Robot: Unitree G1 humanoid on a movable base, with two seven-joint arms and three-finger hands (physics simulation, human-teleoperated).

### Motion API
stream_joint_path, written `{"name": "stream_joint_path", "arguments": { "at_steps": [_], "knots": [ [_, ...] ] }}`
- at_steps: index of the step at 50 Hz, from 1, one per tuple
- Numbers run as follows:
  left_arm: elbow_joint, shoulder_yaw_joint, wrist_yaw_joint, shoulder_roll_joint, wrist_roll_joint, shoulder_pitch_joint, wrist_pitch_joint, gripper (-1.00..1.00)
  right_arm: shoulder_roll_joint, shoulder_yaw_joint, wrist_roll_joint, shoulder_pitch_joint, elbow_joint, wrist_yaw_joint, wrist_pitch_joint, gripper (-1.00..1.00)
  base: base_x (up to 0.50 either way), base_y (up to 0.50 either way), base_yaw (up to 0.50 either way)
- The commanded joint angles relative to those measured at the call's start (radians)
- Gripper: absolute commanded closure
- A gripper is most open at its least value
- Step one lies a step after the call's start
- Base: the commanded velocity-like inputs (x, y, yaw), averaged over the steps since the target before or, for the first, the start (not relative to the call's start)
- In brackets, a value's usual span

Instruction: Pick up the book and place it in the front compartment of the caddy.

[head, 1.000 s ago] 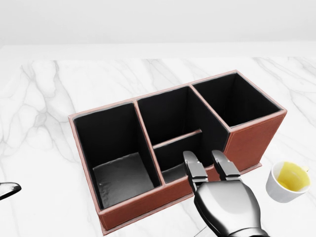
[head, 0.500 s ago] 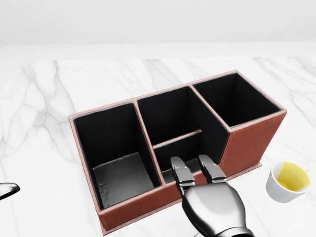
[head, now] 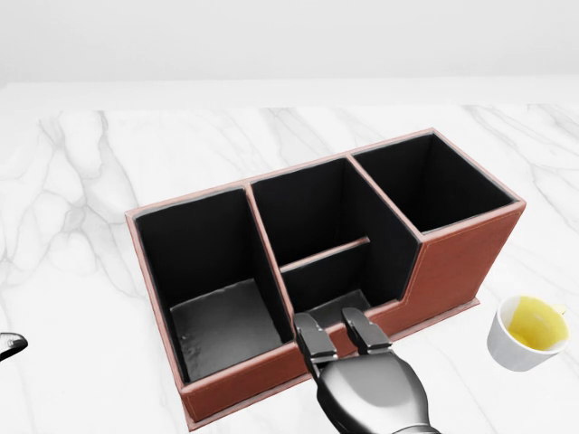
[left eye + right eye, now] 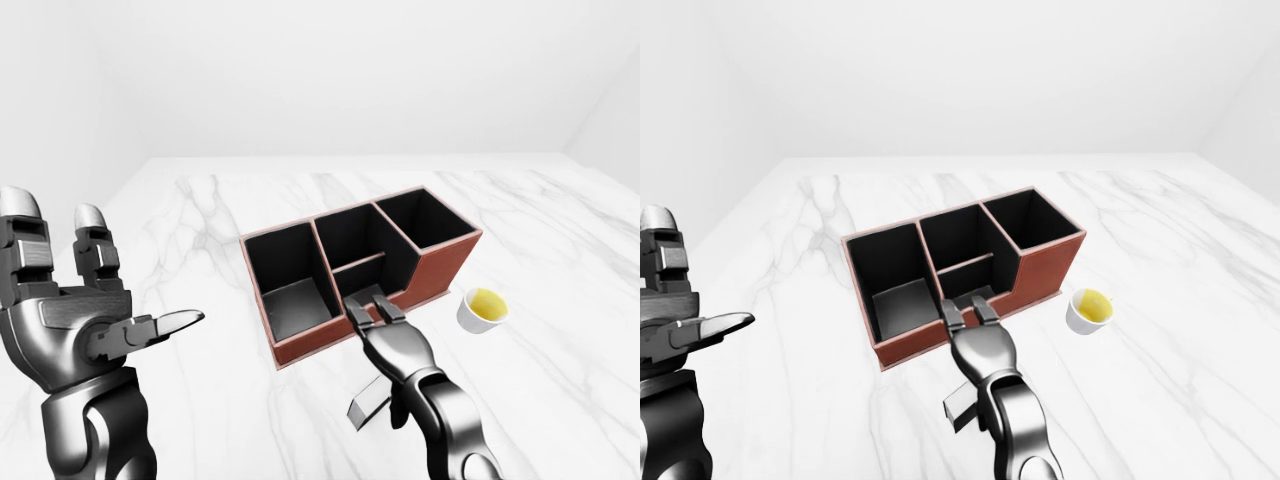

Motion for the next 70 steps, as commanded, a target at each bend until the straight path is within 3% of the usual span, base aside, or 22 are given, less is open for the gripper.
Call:
{"name": "stream_joint_path", "arguments": {
  "at_steps": [1,42,43,44,45,70],
  "knots": [
    [0.031,-0.011,0.004,-0.004,0.013,-0.003,0.000,-1.00,-0.017,0.014,0.051,0.012,0.062,0.000,0.000,-1.00,0.00,0.00,0.00],
    [0.055,-0.034,-0.002,-0.009,0.040,0.000,0.000,-1.00,-0.074,0.029,0.189,0.069,0.153,0.000,0.000,-1.00,0.00,0.00,0.00],
    [0.055,-0.033,-0.002,-0.008,0.040,-0.001,0.000,-1.00,-0.076,0.031,0.191,0.070,0.154,0.000,0.000,-0.65,0.00,0.00,0.00],
    [0.056,-0.033,-0.002,-0.009,0.040,-0.001,0.000,-1.00,-0.077,0.032,0.196,0.073,0.154,0.000,0.000,0.87,0.00,0.00,0.00],
    [0.058,-0.035,-0.003,-0.009,0.043,0.000,0.000,-1.00,-0.079,0.033,0.201,0.075,0.156,0.000,0.000,1.00,0.00,0.00,0.00],
    [0.055,-0.040,-0.005,-0.013,0.050,0.005,0.000,-1.00,-0.076,0.055,0.153,0.058,0.087,0.000,0.000,1.00,0.00,0.00,0.00]
  ]
}}
